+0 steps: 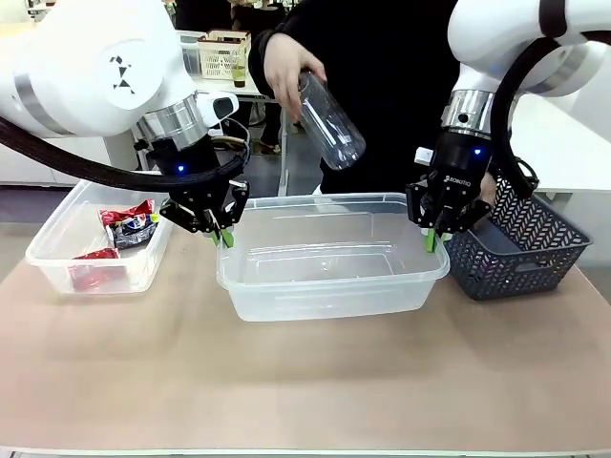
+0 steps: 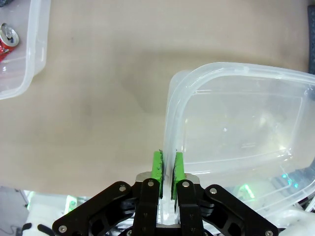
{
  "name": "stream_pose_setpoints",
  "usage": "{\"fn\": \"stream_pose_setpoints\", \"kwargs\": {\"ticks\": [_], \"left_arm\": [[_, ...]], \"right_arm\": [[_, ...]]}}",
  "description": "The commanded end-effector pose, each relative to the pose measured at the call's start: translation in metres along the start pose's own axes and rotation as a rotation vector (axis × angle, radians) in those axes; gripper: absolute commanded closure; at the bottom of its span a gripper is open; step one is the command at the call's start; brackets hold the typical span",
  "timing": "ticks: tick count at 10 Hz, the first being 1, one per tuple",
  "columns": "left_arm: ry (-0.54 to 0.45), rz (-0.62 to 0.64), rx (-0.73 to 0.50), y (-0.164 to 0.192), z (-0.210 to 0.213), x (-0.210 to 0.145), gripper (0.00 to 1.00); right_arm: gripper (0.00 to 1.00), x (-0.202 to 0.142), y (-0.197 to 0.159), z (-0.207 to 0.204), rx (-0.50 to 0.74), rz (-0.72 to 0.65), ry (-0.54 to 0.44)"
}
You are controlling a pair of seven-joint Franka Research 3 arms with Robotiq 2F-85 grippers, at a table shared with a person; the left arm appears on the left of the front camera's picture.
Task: Sort the waste into each basket.
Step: Offer the picked Organizing box to the human.
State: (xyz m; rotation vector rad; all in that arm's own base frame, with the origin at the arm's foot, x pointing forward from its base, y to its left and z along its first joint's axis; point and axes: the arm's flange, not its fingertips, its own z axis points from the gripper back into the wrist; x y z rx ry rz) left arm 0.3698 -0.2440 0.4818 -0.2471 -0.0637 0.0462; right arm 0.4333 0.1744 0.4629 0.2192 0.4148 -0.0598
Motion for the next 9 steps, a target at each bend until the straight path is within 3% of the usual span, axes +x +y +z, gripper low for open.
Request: {"fn": "stream_pose_setpoints", "kwargs": {"ticks": [1,9], "left_arm": [[-0.003,0.020,0.008,0.0056,0.0027,-0.0016,1.00],[-0.003,0.020,0.008,0.0056,0.0027,-0.0016,1.00]], "right_arm": [[1.00,0.0014,-0.0017,0.0038,-0.008,0.002,0.003],[1.00,0.0014,-0.0017,0.0038,-0.008,0.002,0.003]]}}
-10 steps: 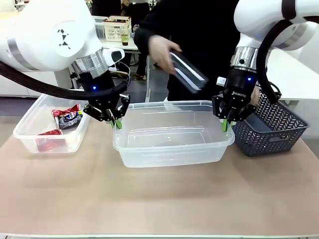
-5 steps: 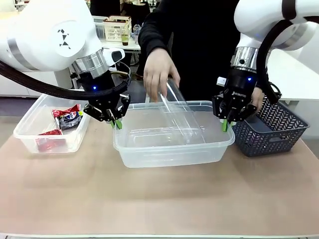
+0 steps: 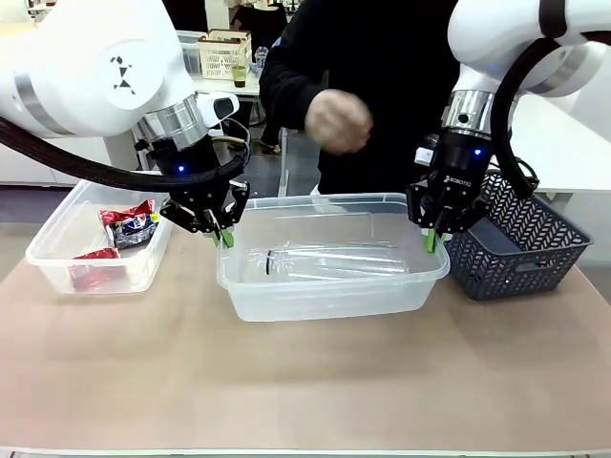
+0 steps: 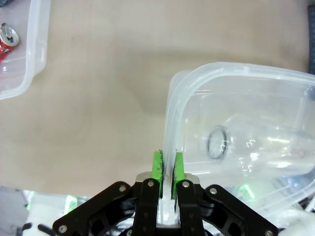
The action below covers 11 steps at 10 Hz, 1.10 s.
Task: Sort the waste into each basket.
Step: Offer the picked Organizing box to the human.
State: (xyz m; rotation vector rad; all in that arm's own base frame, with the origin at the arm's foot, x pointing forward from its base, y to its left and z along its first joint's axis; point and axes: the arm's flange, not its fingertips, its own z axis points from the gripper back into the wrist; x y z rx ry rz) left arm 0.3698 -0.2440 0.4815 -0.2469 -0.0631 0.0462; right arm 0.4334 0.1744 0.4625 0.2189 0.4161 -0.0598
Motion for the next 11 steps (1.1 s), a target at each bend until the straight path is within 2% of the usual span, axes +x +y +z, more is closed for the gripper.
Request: {"fn": "stream_pose_setpoints", "kwargs": {"ticks": [1,11], "left_arm": [[-0.004,0.020,0.008,0.0055,0.0030,-0.0016,1.00],[-0.004,0.020,0.008,0.0055,0.0030,-0.0016,1.00]], "right_arm": [[1.00,0.0012,-0.0016,0.0042,-0.007,0.002,0.002],[1.00,0.0012,-0.0016,0.0042,-0.007,0.002,0.002]]}}
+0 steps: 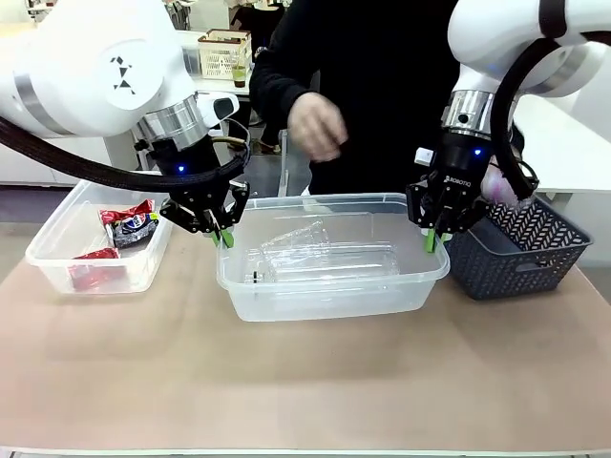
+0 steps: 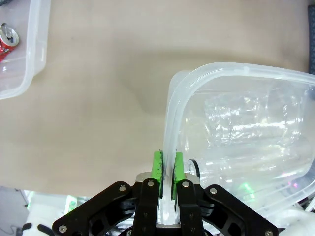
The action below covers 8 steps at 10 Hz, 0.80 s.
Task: Sort the waste into each basket.
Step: Offer the picked Organizing box to the human.
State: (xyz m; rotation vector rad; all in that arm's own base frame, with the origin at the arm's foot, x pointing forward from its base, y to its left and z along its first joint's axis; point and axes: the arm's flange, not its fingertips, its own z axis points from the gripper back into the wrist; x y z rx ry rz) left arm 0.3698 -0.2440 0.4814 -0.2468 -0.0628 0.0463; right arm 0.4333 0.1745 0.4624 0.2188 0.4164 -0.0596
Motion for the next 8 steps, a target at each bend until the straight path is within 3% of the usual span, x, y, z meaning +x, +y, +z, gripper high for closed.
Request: {"fn": "stream_pose_setpoints", "kwargs": {"ticks": [1,8], "left_arm": [[-0.004,0.020,0.008,0.0055,0.0031,-0.0016,1.00],[-0.004,0.020,0.008,0.0055,0.0031,-0.0016,1.00]], "right_arm": [[1.00,0.0012,-0.0017,0.0042,-0.007,0.002,0.002],[1.00,0.0012,-0.0017,0.0042,-0.007,0.002,0.002]]}}
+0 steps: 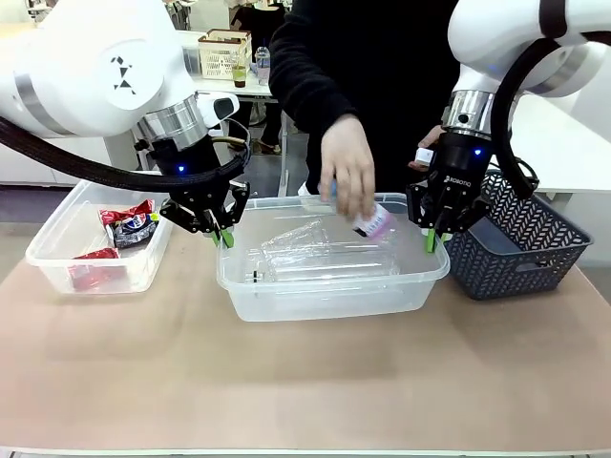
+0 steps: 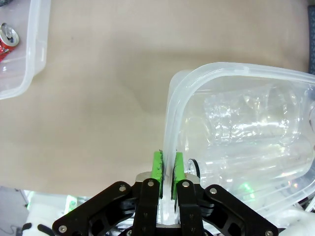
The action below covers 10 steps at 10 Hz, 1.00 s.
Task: Sort the waste into each basket.
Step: Offer the picked Organizing box to the human.
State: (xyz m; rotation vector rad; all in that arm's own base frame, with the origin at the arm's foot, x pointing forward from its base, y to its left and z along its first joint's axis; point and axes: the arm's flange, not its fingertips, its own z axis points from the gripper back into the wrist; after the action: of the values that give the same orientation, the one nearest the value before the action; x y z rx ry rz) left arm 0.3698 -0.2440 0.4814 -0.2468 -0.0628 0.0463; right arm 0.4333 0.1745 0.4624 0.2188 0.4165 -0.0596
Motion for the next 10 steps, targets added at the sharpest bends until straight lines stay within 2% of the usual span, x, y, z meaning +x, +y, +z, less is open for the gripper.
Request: {"fn": "stream_pose_setpoints", "kwargs": {"ticks": [1,10], "left_arm": [[-0.004,0.020,0.008,0.0055,0.0031,-0.0016,1.00],[-0.004,0.020,0.008,0.0055,0.0031,-0.0016,1.00]], "right_arm": [[1.00,0.0012,-0.0017,0.0042,-0.007,0.002,0.002],[1.00,0.0012,-0.0017,0.0042,-0.007,0.002,0.002]]}}
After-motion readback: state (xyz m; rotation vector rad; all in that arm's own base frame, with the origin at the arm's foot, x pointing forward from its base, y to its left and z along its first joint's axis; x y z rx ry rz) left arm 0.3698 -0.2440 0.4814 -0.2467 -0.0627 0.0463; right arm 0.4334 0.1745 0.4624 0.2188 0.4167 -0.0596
